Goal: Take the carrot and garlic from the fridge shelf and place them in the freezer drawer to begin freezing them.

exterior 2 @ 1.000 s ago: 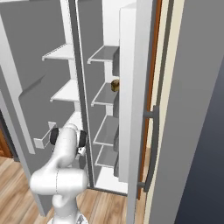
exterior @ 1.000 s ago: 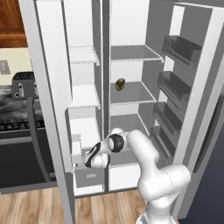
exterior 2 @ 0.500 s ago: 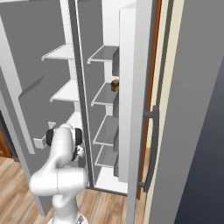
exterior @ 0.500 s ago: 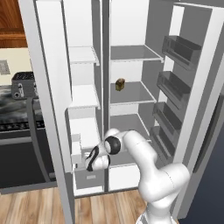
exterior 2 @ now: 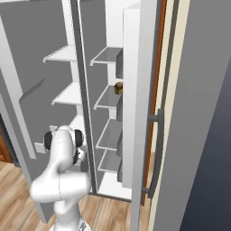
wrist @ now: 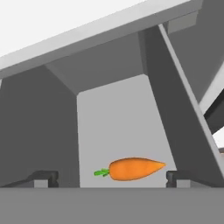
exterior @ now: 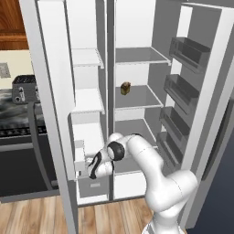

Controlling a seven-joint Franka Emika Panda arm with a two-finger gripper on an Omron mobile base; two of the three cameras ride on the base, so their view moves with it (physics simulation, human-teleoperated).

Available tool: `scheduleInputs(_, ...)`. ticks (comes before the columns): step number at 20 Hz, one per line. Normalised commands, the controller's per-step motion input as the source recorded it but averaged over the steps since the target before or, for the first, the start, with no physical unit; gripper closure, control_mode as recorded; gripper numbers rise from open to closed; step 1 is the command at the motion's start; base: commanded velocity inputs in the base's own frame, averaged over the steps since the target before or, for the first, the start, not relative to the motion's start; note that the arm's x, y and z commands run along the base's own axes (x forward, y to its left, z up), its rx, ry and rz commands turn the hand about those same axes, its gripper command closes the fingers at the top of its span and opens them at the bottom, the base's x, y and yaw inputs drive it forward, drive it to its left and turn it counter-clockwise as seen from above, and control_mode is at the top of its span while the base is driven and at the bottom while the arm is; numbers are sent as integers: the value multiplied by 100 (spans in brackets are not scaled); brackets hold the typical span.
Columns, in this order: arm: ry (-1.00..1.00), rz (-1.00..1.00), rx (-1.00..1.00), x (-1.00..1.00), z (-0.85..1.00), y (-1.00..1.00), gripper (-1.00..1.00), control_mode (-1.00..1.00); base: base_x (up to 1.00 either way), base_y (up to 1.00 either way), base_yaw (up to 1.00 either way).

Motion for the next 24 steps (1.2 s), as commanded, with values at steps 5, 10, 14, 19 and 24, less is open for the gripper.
scheduleInputs(5, 0, 0, 4, -3, 41, -9, -100, -100, 0, 0, 0)
scheduleInputs(10, 0, 0, 5, -15, 63, -14, -100, -100, 0, 0, 0)
scheduleInputs(14, 0, 0, 5, -19, 57, -14, -100, -100, 0, 0, 0)
scheduleInputs(19, -1, 0, 3, -35, 22, -19, -100, -100, 0, 0, 0)
scheduleInputs(24, -3, -1, 3, -66, 20, -34, -100, -100, 0, 0, 0)
